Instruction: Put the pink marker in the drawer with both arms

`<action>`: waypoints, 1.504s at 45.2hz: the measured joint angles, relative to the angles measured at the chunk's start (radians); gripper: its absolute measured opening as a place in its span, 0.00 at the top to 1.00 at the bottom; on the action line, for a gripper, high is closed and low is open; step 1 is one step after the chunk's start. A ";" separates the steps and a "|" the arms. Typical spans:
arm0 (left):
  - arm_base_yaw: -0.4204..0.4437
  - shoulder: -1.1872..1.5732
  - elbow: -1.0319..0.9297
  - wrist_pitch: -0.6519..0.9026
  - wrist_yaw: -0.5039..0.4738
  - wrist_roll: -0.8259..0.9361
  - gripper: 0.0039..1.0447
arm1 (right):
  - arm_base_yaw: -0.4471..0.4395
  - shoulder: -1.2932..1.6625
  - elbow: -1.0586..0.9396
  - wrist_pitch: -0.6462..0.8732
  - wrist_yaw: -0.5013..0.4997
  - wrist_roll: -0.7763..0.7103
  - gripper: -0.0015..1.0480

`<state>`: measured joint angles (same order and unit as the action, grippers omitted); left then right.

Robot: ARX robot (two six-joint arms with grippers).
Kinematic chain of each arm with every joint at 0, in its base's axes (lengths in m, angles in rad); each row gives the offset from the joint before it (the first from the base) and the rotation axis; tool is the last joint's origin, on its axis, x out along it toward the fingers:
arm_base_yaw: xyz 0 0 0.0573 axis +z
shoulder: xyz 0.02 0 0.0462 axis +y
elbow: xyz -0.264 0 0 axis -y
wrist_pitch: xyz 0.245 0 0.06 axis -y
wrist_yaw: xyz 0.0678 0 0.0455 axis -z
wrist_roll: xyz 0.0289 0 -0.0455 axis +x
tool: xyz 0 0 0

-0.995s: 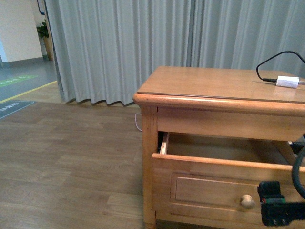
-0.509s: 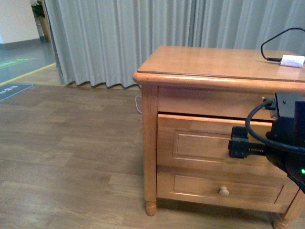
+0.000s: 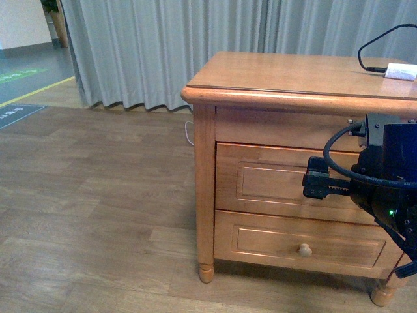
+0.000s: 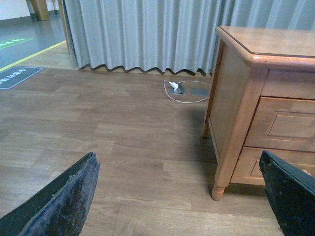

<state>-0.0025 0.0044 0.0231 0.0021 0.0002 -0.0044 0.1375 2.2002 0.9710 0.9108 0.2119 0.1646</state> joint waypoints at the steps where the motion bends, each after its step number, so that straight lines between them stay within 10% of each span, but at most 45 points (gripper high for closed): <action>1: 0.000 0.000 0.000 0.000 0.000 0.000 0.06 | 0.000 0.000 -0.001 0.001 -0.001 0.000 0.08; 29: 0.000 0.000 0.000 0.000 0.000 0.000 0.06 | 0.014 -0.705 -0.314 -0.467 -0.161 -0.027 0.08; 41: 0.000 0.000 0.000 0.000 0.000 0.000 0.06 | 0.067 -1.210 -0.361 -0.864 -0.085 -0.063 0.08; 50: 0.000 0.000 0.000 0.000 0.000 0.000 0.06 | 0.075 -1.288 -0.368 -0.880 -0.063 -0.091 0.08; 58: 0.000 0.000 0.000 0.000 0.000 0.000 0.06 | 0.047 -1.355 -0.587 -0.459 -0.035 -0.146 0.38; 68: 0.000 0.000 0.000 0.000 0.000 0.000 0.06 | -0.015 -1.472 -0.740 -0.426 -0.094 -0.159 0.78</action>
<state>-0.0025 0.0044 0.0231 0.0017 0.0002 -0.0040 0.1223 0.7280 0.2314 0.4850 0.1181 0.0059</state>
